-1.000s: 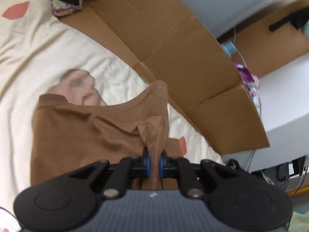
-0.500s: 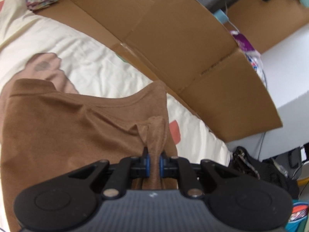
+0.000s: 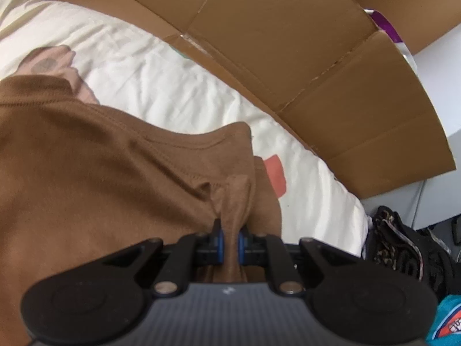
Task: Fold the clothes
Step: 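Lift the shirt with both grippers and fold it over onto itself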
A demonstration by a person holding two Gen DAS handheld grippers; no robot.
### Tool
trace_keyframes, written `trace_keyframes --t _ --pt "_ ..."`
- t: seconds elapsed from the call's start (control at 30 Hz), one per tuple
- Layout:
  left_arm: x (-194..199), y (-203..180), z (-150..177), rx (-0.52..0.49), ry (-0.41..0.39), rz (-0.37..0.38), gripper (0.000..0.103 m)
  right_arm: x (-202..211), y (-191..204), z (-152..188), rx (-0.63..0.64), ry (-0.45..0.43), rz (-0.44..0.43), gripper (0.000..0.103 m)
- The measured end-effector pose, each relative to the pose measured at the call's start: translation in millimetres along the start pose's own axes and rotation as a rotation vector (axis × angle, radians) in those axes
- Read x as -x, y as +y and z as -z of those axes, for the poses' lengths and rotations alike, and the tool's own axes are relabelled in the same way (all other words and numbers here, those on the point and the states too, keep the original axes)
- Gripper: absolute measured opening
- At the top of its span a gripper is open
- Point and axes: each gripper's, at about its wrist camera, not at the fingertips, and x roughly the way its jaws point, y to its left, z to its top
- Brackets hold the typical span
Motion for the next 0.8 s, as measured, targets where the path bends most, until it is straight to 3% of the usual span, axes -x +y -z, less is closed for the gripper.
trace_keyframes --t 0.13,0.2,0.37,0.8 --pt "0.2 -2.1 0.3 0.005 -0.008 -0.010 0.010 -1.1 -11.7 -5.1 -0.056 -0.028 -0.006 0.023" --pt "2.5 -4.4 0.7 0.005 -0.017 -0.020 0.010 -1.7 -9.7 -5.8 -0.047 -0.034 -0.007 0.004" --pt "14.1 -20.5 2.4 -0.023 -0.051 -0.058 0.010 2.1 -8.8 -2.5 -0.033 -0.056 -0.008 0.003" --pt "-11.2 -40.3 4.8 -0.059 -0.014 -0.106 0.010 2.6 -24.6 2.7 -0.045 -0.042 0.050 0.002"
